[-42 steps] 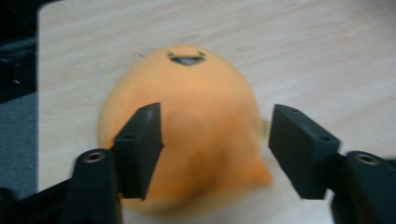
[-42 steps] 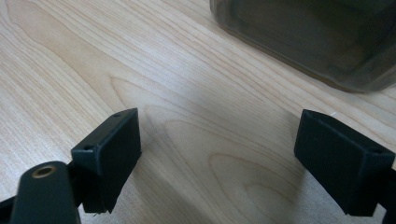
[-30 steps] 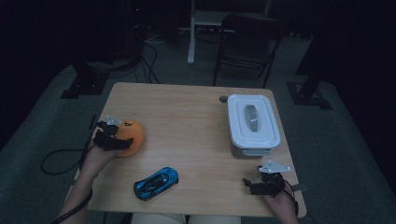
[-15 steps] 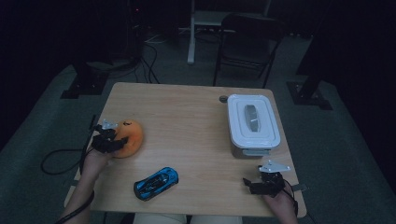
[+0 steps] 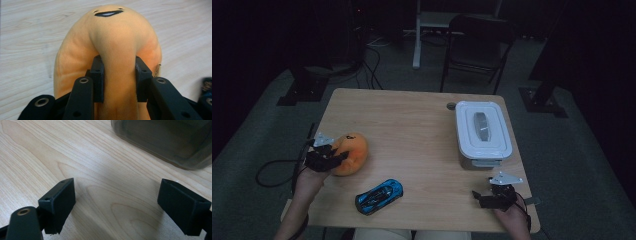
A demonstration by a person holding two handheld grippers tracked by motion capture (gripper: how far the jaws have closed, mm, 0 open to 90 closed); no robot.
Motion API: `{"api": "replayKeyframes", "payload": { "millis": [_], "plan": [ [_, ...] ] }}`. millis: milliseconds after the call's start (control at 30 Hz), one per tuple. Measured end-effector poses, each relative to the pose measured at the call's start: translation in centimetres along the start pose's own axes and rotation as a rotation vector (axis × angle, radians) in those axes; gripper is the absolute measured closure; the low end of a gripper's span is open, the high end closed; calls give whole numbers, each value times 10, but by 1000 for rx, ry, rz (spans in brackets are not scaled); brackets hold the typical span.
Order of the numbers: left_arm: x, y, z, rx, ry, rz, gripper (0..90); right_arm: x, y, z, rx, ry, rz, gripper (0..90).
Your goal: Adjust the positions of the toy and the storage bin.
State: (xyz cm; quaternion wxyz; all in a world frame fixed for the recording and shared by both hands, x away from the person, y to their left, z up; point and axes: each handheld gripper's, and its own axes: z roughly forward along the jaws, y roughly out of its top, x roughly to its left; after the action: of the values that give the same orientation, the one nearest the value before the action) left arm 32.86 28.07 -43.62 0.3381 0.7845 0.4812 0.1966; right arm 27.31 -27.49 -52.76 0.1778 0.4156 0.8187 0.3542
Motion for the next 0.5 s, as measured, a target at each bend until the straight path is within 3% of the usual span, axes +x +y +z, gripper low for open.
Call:
{"api": "replayKeyframes", "payload": {
  "millis": [167,300,367,500],
  "plan": [
    [-22,1,-4,10,-34,74,692,0,0,0,0,-1,-1,144],
    [-32,-6,0,68,-35,123,688,0,0,0,0,-1,-1,145],
    [-31,-15,10,107,-45,132,680,0,0,0,0,-1,-1,145],
    [-27,-20,13,85,-43,84,678,0,0,0,0,0,-3,144]
  ]
}}
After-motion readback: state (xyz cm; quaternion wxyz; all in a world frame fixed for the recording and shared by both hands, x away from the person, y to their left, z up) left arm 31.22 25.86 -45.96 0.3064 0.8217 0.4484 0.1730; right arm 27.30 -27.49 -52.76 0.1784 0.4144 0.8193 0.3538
